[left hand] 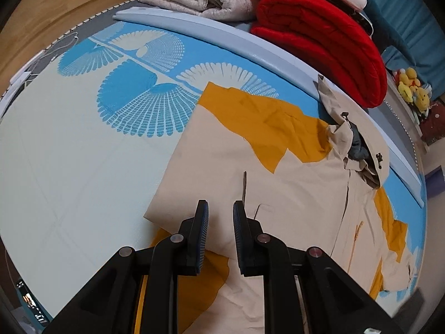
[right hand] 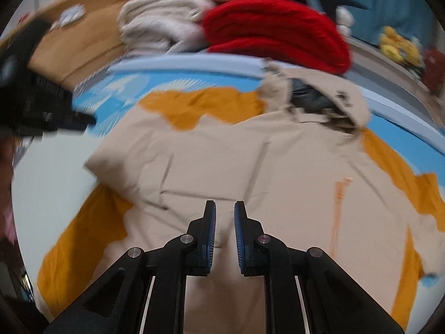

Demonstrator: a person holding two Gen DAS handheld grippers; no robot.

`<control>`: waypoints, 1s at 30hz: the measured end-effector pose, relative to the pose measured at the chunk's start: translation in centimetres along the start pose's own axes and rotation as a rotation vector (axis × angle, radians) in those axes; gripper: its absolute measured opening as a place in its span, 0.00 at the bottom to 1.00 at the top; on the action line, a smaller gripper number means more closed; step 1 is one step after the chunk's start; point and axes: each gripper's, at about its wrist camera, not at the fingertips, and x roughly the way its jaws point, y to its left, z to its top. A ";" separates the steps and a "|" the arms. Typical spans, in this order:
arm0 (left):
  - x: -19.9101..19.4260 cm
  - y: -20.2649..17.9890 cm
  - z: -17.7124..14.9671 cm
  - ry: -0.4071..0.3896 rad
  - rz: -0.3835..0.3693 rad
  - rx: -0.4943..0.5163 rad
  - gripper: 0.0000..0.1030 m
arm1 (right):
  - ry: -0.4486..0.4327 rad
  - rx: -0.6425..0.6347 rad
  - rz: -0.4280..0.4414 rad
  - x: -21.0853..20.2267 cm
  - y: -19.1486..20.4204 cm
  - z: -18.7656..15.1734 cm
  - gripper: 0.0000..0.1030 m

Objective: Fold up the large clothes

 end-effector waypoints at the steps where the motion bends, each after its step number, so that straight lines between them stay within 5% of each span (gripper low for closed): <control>1: 0.0 0.3 0.1 0.003 -0.002 -0.003 0.15 | 0.012 -0.025 0.002 0.7 0.7 -0.1 0.16; 5: 0.4 0.8 0.6 0.018 -0.005 -0.008 0.15 | 0.052 -0.111 0.005 3.4 3.4 -0.7 0.21; 10: 0.7 0.9 0.8 0.032 -0.012 -0.002 0.15 | 0.086 -0.192 -0.027 5.9 5.6 -1.1 0.46; 14: 0.7 1.2 0.9 0.035 -0.012 -0.011 0.15 | 0.085 -0.238 -0.069 6.8 6.7 -1.3 0.47; 15: 0.7 1.3 0.9 0.033 -0.012 -0.014 0.15 | 0.088 -0.264 -0.100 7.2 6.9 -1.4 0.41; 16: 0.7 1.3 0.9 0.033 -0.012 -0.014 0.15 | 0.085 -0.282 -0.126 7.3 6.9 -1.5 0.10; 17: 0.7 1.2 0.9 0.032 -0.013 -0.015 0.15 | 0.083 -0.277 -0.126 7.3 6.6 -1.5 0.02; 21: 0.6 1.0 0.9 0.028 -0.012 -0.013 0.15 | -0.014 0.060 -0.018 3.9 1.5 0.3 0.02; 25: 0.7 0.6 0.7 0.027 -0.007 -0.010 0.15 | -0.104 0.480 -0.070 0.3 -6.5 -0.9 0.02; 30: 0.9 -0.2 0.5 0.023 0.004 0.009 0.15 | -0.019 0.784 -0.051 0.1 -12.7 -5.2 0.05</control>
